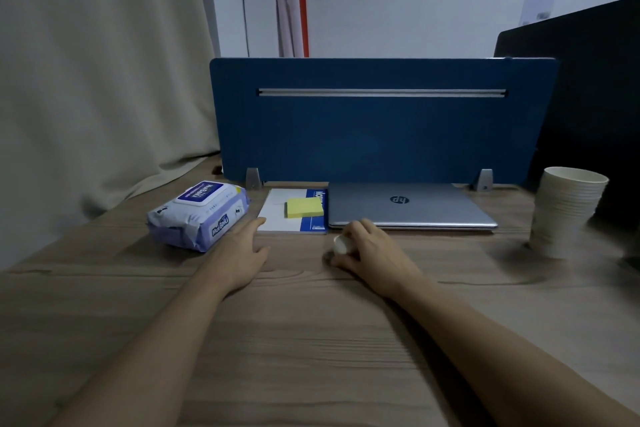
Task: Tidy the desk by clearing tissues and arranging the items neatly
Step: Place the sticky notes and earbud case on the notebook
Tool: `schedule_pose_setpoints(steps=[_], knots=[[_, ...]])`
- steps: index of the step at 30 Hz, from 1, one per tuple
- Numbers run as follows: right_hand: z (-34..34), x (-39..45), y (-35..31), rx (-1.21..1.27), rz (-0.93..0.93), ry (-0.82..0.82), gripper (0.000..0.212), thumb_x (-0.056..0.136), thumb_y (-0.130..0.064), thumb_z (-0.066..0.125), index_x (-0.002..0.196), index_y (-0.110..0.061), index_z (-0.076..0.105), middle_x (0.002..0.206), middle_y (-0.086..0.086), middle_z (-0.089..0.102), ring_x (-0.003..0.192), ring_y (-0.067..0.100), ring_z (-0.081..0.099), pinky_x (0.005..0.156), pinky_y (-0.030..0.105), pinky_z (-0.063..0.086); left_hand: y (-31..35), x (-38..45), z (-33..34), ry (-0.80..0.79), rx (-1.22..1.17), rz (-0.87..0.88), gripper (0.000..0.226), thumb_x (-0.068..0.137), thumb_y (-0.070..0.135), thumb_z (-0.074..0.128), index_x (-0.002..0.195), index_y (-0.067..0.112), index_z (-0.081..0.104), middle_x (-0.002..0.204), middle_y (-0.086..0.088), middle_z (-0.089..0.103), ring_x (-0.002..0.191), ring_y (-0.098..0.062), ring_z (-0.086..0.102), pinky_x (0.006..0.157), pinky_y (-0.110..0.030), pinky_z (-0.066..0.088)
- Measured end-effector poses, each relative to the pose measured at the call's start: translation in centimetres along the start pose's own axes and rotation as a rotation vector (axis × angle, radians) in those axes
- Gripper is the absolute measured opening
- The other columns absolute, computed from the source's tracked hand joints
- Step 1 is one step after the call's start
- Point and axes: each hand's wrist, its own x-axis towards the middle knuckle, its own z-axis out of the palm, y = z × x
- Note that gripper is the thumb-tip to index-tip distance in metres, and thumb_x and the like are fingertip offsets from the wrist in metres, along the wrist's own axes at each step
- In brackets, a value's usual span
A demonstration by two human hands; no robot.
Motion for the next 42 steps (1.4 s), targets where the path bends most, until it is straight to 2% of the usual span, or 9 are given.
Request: schedule_pose_setpoints(steps=[8, 11, 17, 23, 26, 29, 33, 35, 42], knots=[[2.9, 5.9, -0.9, -0.092, -0.137, 0.216, 0.030, 0.090, -0.037, 0.059, 0.106, -0.012, 0.055, 0.101, 0.007, 0.056, 0.089, 0.026, 0.051, 0.074, 0.038, 0.045, -0.9, 2.6, 0.9, -0.007, 0.009, 0.020, 0.050, 0.092, 0.036, 0.053, 0.141, 0.029, 0.047, 0.149, 0.001, 0.045, 0.128, -0.017, 0.046, 0.100, -0.032, 0.037], [3.5, 7.7, -1.0, -0.193, -0.133, 0.245, 0.034, 0.088, -0.043, 0.059, 0.102, -0.012, 0.057, 0.096, 0.007, 0.060, 0.085, 0.029, 0.052, 0.074, 0.041, 0.042, -0.9, 2.6, 0.9, -0.005, 0.003, 0.030, 0.048, 0.092, 0.038, 0.053, 0.140, 0.030, 0.049, 0.147, 0.003, 0.047, 0.125, -0.014, 0.046, 0.092, -0.027, 0.035], [4.9, 9.4, -0.3, -0.234, -0.098, 0.192, 0.046, 0.087, -0.065, 0.049, 0.101, -0.021, 0.054, 0.099, 0.002, 0.065, 0.088, 0.026, 0.051, 0.077, 0.040, 0.039, -0.6, 2.6, 0.6, -0.018, 0.021, 0.031, 0.048, 0.094, 0.038, 0.053, 0.141, 0.029, 0.048, 0.149, 0.003, 0.044, 0.126, -0.013, 0.044, 0.093, -0.027, 0.033], [4.7, 8.9, 0.0, -0.247, -0.112, 0.223, 0.046, 0.087, -0.064, 0.048, 0.102, -0.021, 0.056, 0.103, -0.001, 0.063, 0.093, 0.025, 0.051, 0.077, 0.039, 0.038, -0.1, 2.0, 0.1, -0.025, 0.016, 0.045, 0.047, 0.094, 0.034, 0.054, 0.141, 0.028, 0.049, 0.149, 0.002, 0.045, 0.128, -0.013, 0.044, 0.096, -0.024, 0.032], [4.2, 8.2, -0.3, -0.249, -0.107, 0.245, 0.043, 0.090, -0.060, 0.046, 0.107, -0.022, 0.057, 0.107, -0.001, 0.062, 0.095, 0.025, 0.052, 0.078, 0.039, 0.038, 0.5, 1.7, -0.2, 0.042, -0.061, 0.098, 0.044, 0.093, 0.024, 0.057, 0.136, 0.027, 0.053, 0.144, 0.004, 0.050, 0.121, -0.007, 0.048, 0.094, -0.021, 0.033], [3.3, 6.9, -0.8, -0.244, -0.069, 0.239, 0.043, 0.095, -0.055, 0.035, 0.111, -0.022, 0.057, 0.109, -0.001, 0.061, 0.098, 0.023, 0.051, 0.081, 0.039, 0.038, 1.6, 1.1, -0.9, 0.195, -0.134, 0.184, 0.041, 0.091, 0.014, 0.059, 0.131, 0.022, 0.058, 0.139, 0.004, 0.056, 0.127, -0.012, 0.049, 0.101, -0.020, 0.034], [2.3, 5.4, -0.9, -0.270, -0.016, 0.197, 0.033, 0.097, -0.049, 0.038, 0.113, -0.024, 0.055, 0.110, -0.003, 0.058, 0.100, 0.021, 0.050, 0.084, 0.038, 0.037, 1.6, -0.3, -2.7, 0.403, -0.011, 0.302, 0.037, 0.079, 0.001, 0.063, 0.114, 0.011, 0.068, 0.116, -0.005, 0.068, 0.112, -0.027, 0.059, 0.098, -0.040, 0.046], [2.0, 4.6, -1.1, -0.283, -0.004, 0.175, 0.032, 0.098, -0.048, 0.038, 0.113, -0.025, 0.054, 0.111, -0.003, 0.058, 0.101, 0.021, 0.049, 0.085, 0.039, 0.037, 0.8, -1.2, -3.5, 0.478, 0.104, 0.267, 0.034, 0.077, 0.004, 0.067, 0.109, 0.012, 0.070, 0.113, -0.004, 0.070, 0.109, -0.031, 0.058, 0.091, -0.047, 0.047], [0.9, 1.8, -1.5, -0.267, 0.035, 0.152, 0.028, 0.097, -0.045, 0.041, 0.113, -0.026, 0.053, 0.113, -0.003, 0.057, 0.105, 0.021, 0.049, 0.087, 0.040, 0.036, -2.1, -2.8, -4.6, 0.581, 0.092, -0.128, 0.055, 0.078, 0.022, 0.073, 0.130, 0.012, 0.057, 0.143, -0.016, 0.048, 0.130, -0.041, 0.037, 0.108, -0.048, 0.028]])
